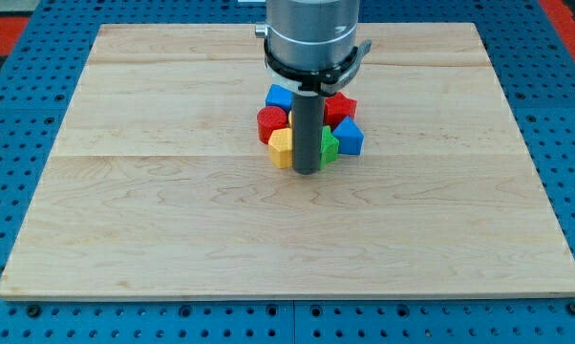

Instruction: Slide the yellow hexagon up a bit

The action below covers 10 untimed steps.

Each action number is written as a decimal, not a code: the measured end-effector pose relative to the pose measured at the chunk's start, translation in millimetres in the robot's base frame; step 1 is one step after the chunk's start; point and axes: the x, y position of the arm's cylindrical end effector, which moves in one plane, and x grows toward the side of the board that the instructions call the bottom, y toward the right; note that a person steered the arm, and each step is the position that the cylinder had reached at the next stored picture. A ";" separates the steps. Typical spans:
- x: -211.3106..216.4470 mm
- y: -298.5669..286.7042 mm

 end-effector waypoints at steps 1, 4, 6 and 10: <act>0.0 -6.3; 26.3 -34.6; 4.7 -45.4; 14.6 -31.4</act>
